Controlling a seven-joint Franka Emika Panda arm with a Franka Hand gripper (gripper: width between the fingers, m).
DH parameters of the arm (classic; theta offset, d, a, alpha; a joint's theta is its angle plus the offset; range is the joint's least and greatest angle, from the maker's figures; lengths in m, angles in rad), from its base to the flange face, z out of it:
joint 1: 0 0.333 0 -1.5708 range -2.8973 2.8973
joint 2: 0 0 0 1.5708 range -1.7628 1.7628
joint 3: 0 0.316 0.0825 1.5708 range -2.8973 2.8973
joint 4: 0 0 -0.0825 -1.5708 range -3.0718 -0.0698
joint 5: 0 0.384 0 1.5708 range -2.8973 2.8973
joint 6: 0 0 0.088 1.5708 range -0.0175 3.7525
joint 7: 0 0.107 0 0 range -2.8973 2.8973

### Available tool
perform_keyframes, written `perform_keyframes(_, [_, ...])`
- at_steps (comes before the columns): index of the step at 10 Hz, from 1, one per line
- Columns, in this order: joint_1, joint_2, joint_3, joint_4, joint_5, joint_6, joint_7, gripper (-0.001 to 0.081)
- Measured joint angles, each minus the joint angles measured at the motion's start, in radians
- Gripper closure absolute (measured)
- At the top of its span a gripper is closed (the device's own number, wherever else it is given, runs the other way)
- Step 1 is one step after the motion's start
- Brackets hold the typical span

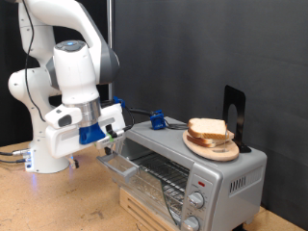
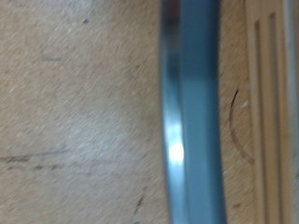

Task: Make a piece of toast with the oven

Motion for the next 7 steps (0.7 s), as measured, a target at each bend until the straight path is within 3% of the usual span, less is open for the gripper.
perform_keyframes(4, [-0.024,0.121,-0.024,0.101,0.021,0.021,0.006,-0.0003])
perform_keyframes(7, [-0.034,0.172,-0.029,0.107,-0.012,0.013,-0.049,-0.0003])
